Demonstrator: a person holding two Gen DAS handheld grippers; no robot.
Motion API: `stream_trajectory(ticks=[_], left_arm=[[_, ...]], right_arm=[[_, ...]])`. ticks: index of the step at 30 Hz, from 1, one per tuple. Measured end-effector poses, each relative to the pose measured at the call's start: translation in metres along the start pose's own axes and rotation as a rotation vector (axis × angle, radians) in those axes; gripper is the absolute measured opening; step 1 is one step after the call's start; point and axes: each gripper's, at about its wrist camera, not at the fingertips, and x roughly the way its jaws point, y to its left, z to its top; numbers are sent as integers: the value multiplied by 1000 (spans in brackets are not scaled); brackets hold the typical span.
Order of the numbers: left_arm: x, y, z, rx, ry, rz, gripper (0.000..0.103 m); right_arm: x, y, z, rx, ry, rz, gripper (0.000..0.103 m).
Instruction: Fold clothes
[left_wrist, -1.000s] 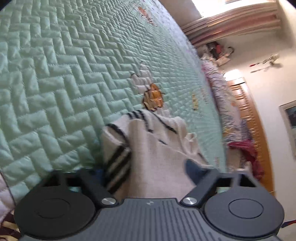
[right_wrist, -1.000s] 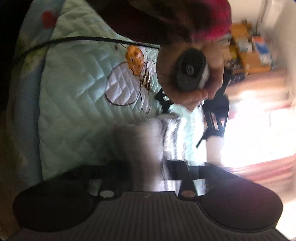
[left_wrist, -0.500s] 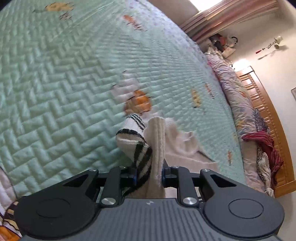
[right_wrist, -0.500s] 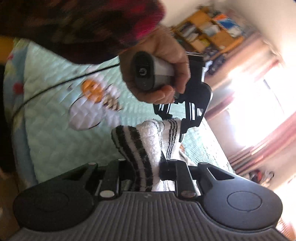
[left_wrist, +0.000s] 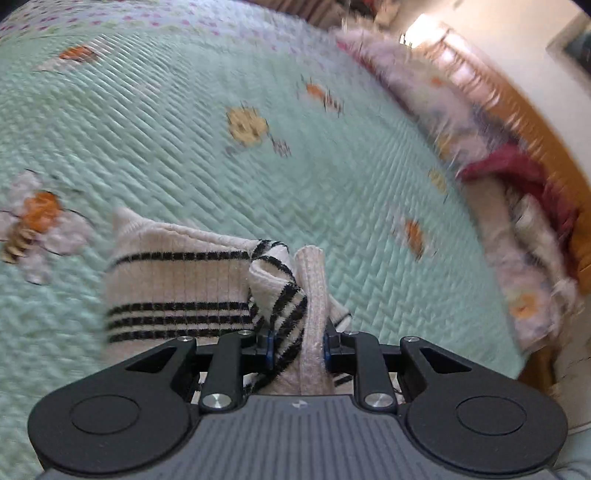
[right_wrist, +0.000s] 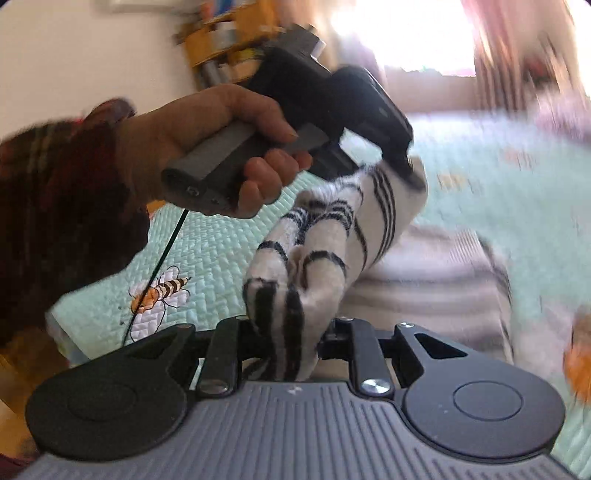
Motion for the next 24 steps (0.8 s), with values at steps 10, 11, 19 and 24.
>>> stream_trajectory(ticks=[10, 11, 19, 24], left_arm=[[59, -53, -20, 125, 51, 172, 28], [57, -54, -17, 119, 49, 177, 28], [59, -65, -14, 81, 0, 117, 27], [26, -49, -19, -27, -136, -14, 36]], right_arm=[[5, -94, -51, 471, 39, 233, 23], [6, -100, -55, 508, 33, 256, 23], [14, -134, -91, 764, 13, 341, 23], [29, -133, -96, 868, 67, 390, 26]])
